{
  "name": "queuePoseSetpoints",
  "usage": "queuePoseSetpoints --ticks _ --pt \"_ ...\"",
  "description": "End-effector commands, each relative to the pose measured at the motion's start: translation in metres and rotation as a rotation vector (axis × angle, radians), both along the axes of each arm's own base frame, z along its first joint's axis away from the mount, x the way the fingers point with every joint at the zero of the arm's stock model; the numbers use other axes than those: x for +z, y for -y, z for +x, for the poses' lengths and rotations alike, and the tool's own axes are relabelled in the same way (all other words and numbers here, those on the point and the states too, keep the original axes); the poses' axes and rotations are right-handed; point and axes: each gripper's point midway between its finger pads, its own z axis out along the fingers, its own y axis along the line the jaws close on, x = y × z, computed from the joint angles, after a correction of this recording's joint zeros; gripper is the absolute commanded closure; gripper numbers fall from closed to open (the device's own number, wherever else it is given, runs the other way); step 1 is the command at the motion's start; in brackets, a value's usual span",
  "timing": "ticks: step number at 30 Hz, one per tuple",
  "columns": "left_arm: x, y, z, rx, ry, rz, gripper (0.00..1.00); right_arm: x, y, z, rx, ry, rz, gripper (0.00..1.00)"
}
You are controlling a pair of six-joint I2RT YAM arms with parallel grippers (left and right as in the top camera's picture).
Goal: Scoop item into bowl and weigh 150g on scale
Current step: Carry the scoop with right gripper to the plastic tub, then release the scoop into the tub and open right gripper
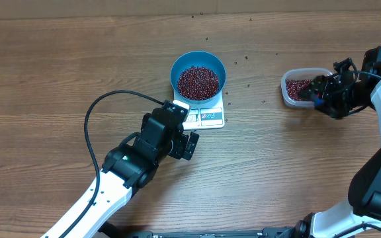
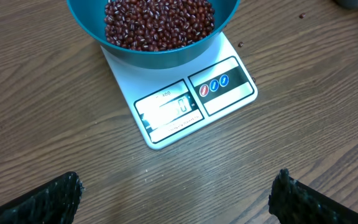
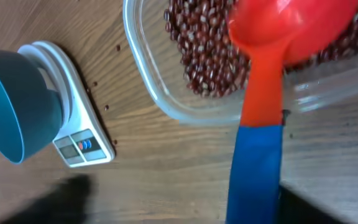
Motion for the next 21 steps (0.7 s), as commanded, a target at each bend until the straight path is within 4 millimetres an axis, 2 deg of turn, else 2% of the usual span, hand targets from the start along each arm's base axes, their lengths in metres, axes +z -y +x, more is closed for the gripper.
queuePoseSetpoints --ticks 1,6,9,10,14,17,21 --pt "0.001 -0.003 0.003 0.006 0.01 0.013 0.0 0.015 0.0 0.002 -0.005 0.018 0.012 0.0" --pt "0.001 -0.003 0.003 0.006 0.01 0.014 0.01 0.048 0.001 0.003 -0.005 0.047 0.002 0.0" --pt "0.001 -0.003 0.003 0.006 0.009 0.013 0.0 0.081 -0.001 -0.003 0.012 0.086 -0.016 0.0" --pt "0.001 -0.003 0.003 0.006 0.01 0.013 0.01 0.107 -0.004 -0.013 0.011 0.113 -0.026 0.0" --pt "0.001 -0.003 0.003 0.006 0.01 0.014 0.0 0.159 -0.016 -0.043 0.009 0.172 -0.047 0.0" --pt "0.001 -0.003 0.003 0.006 0.01 0.014 0.0 0.189 -0.024 -0.067 -0.079 0.185 -0.032 0.0" --pt "0.001 -0.003 0.003 0.006 0.009 0.013 0.01 0.213 -0.032 -0.086 -0.098 0.26 -0.05 0.0"
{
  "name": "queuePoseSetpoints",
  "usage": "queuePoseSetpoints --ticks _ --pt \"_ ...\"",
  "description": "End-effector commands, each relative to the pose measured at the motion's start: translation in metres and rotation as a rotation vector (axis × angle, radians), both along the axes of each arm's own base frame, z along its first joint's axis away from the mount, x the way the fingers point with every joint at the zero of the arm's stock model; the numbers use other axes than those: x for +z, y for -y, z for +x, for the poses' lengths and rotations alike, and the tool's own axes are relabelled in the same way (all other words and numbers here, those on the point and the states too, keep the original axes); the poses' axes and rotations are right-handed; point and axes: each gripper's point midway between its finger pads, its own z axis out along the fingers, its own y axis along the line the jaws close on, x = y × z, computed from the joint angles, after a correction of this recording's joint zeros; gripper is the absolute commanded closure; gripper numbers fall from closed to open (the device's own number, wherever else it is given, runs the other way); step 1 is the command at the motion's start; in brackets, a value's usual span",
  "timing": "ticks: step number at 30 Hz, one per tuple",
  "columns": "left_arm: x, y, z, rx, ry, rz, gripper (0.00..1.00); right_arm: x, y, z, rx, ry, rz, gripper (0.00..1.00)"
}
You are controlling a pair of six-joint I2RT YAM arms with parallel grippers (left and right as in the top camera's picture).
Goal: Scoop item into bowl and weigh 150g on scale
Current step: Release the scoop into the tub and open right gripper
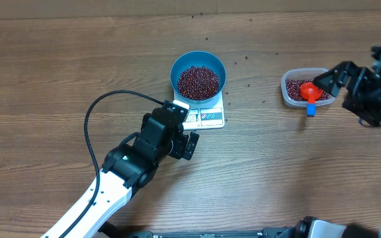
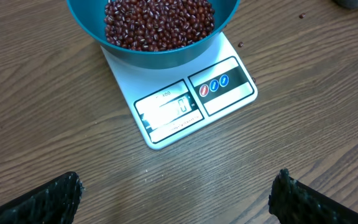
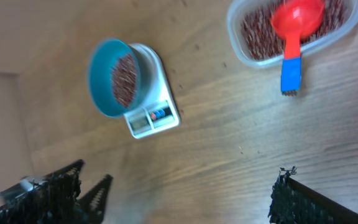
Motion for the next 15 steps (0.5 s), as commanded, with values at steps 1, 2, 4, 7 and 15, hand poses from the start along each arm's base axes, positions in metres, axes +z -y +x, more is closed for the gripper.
queuePoseSetpoints --ticks 1,2,4,7,15 --pt "0.001 -0.003 0.003 0.006 0.01 0.014 0.0 0.022 -0.004 -0.017 -0.048 0.052 -0.003 0.0" --pt "0.001 -0.003 0.003 0.005 0.01 0.014 0.0 0.025 -0.005 -0.024 -0.05 0.059 -0.013 0.0" --pt "0.001 -0.003 0.003 0.006 0.01 0.014 0.0 0.03 -0.005 -0.032 -0.059 0.081 -0.045 0.0" --pt "0.001 -0.003 0.003 0.006 0.01 0.014 0.01 0.035 -0.005 -0.041 -0.067 0.101 -0.069 0.0" --pt "0.001 -0.003 0.003 0.005 0.01 0.014 0.0 0.059 -0.016 -0.068 0.086 0.307 -0.23 0.0"
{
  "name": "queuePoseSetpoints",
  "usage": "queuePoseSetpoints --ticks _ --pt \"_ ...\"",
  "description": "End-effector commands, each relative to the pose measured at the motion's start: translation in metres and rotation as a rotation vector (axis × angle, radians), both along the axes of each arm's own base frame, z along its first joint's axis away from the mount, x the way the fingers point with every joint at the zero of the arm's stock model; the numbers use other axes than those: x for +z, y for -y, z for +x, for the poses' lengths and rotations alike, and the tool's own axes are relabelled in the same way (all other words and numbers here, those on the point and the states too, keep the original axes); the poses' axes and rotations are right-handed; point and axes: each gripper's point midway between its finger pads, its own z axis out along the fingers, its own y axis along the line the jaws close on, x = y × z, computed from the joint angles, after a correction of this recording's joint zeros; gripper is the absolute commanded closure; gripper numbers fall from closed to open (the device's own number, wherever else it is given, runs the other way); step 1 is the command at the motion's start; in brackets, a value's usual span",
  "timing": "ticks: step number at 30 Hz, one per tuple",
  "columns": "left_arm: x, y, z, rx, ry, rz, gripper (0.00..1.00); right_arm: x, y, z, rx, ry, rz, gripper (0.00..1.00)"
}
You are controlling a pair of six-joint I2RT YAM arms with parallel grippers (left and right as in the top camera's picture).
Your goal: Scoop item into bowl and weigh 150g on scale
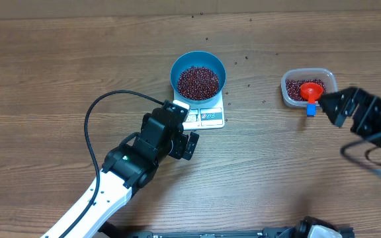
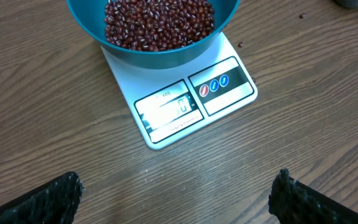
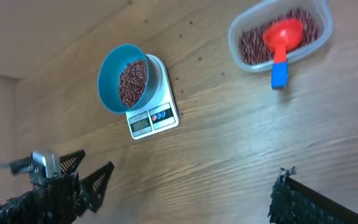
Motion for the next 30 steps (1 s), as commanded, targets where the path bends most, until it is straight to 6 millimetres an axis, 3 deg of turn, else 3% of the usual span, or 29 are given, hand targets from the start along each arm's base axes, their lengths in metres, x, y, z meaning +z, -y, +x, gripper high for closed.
queuePoseSetpoints --ticks 1,7,12,16,25,30 --pt "0.001 -0.003 0.003 0.006 0.01 0.014 0.01 0.016 -0.002 -0.008 0.095 0.161 -0.149 0.0" --pt "0.001 -0.003 0.003 0.006 0.01 0.014 0.0 0.024 -0.003 0.007 0.106 0.458 -0.352 0.0" --pt "0.001 -0.003 0.003 0.006 0.01 0.014 0.0 0.008 -0.012 0.018 0.1 0.727 -0.435 0.0" --pt "0.001 -0.003 0.003 0.006 0.01 0.014 0.0 -0.018 -0.016 0.025 0.08 0.867 -0.431 0.0" --pt "0.001 -0.003 0.003 0.006 0.01 0.014 0.0 -0.108 -0.029 0.025 0.088 1.049 -0.43 0.0" --pt "0.001 -0.003 0.003 0.006 0.01 0.014 0.0 -0.137 -0.034 0.019 0.099 1.073 -0.424 0.0"
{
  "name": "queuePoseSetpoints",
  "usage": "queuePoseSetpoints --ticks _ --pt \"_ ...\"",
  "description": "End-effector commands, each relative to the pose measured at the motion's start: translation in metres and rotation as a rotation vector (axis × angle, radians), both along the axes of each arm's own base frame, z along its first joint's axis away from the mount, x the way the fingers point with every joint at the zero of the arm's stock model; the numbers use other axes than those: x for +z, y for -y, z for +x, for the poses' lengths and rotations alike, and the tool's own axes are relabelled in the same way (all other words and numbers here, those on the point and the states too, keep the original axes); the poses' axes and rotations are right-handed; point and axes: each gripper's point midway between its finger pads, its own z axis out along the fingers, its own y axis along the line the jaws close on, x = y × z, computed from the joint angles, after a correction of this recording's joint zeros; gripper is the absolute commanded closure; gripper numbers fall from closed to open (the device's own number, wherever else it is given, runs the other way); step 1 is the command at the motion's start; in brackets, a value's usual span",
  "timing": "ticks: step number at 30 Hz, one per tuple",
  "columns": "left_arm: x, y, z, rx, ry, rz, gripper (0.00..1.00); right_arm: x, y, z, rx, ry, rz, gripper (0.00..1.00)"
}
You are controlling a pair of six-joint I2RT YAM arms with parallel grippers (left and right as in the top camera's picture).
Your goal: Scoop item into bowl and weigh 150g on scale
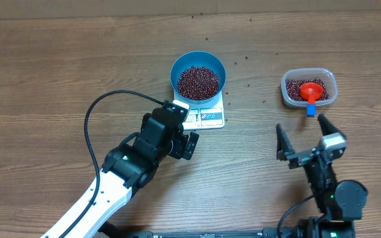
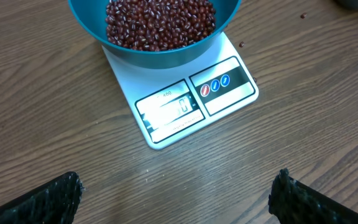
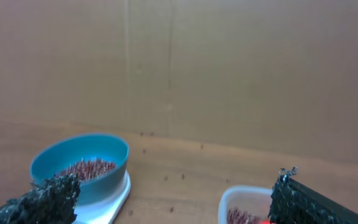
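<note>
A blue bowl (image 1: 198, 77) full of red beans sits on a white scale (image 1: 207, 118), whose display (image 2: 169, 111) glows too bright to read. At the right, a clear tub (image 1: 309, 88) of beans holds a red scoop (image 1: 311, 89) with a blue handle resting on its near rim. My left gripper (image 1: 185, 147) stands open just in front of the scale, nothing between its fingers (image 2: 45, 199). My right gripper (image 1: 303, 142) is open and empty, low at the front right, apart from the tub. In the right wrist view the bowl (image 3: 82, 165) and tub (image 3: 247, 208) lie ahead.
Loose beans (image 1: 247, 61) are scattered over the wooden table (image 1: 58, 73) behind and between the scale and tub. The left arm's black cable (image 1: 101, 109) loops across the table's left middle. A brown wall (image 3: 229, 68) rises behind the table.
My right arm has drawn back from the right edge beside the tub to the front right, its open gripper now pointing level toward bowl and tub. The left arm, bowl and scoop are unmoved.
At first my right gripper held the scoop's handle over the tub of beans. Then the scoop lay in the tub, released, with the gripper open beside it. After that the arm stood farther off to the right, and now it rests at the front right.
</note>
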Motion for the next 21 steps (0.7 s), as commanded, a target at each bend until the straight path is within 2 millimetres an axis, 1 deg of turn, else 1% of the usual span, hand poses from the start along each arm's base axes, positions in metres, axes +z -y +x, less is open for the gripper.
queuePoseSetpoints --ticks 1,5,10,11,21 --pt "0.001 -0.002 0.003 0.003 0.009 0.011 0.0 -0.012 -0.001 -0.005 -0.002 0.026 0.007 0.0" --pt "0.001 -0.002 0.003 0.003 0.008 0.011 0.0 -0.026 -0.001 -0.009 -0.002 0.041 0.007 0.0" --pt "0.001 -0.002 0.003 0.003 0.008 0.011 0.0 -0.048 -0.003 -0.013 0.014 -0.04 0.006 0.0" --pt "0.001 -0.002 0.003 0.003 0.008 0.011 0.0 -0.056 -0.004 -0.012 0.016 -0.074 0.007 0.0" --pt "0.001 -0.002 0.003 0.003 0.008 0.011 0.0 -0.056 -0.004 -0.012 0.015 -0.076 0.007 0.0"
